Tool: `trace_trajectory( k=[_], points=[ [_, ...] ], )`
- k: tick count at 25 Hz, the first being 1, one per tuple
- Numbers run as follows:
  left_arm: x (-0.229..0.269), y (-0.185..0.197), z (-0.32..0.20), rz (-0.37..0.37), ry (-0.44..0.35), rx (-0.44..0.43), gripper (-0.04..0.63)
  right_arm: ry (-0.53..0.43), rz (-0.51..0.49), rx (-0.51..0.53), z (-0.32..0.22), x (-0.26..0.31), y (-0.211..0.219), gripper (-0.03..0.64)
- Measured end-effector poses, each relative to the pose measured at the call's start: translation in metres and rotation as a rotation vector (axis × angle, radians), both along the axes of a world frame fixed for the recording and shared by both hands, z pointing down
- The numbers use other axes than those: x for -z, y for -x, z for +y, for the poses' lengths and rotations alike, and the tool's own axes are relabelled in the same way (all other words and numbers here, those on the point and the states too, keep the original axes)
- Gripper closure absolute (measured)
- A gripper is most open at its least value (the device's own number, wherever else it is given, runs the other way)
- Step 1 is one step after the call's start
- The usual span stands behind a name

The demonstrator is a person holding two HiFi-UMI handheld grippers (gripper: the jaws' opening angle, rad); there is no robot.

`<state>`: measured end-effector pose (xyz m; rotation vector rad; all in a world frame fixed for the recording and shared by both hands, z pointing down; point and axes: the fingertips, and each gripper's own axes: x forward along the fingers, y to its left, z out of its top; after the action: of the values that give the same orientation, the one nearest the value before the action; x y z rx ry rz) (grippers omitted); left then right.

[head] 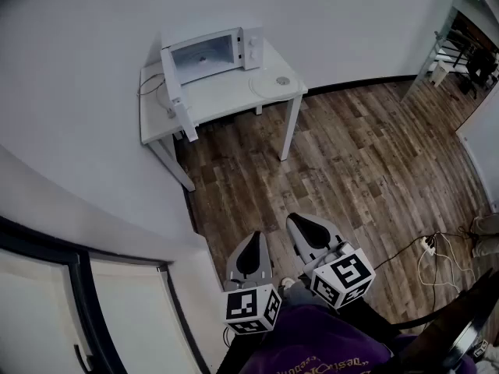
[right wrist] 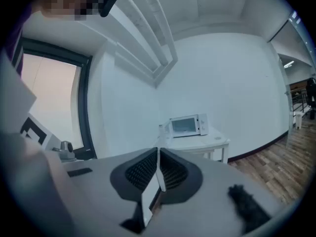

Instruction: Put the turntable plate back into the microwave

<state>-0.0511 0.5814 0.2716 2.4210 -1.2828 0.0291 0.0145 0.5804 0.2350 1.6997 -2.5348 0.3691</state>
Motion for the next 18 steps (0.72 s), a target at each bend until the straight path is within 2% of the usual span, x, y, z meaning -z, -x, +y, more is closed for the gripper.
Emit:
trace_trajectory(
  k=[9,18],
  points=[
    [-0.019,0.007,-0.011,-0.009,0.047,-0.001,0.592,0.044,-0.023,0.005,-0.011,-0.018,0.009,0.604],
    [-0.032,-0.012,-0.085,-0.031,0.063,0.045,0.592,0.050,-0.032,0.061,-0.092,-0.028,-0.009,0.603]
  ],
)
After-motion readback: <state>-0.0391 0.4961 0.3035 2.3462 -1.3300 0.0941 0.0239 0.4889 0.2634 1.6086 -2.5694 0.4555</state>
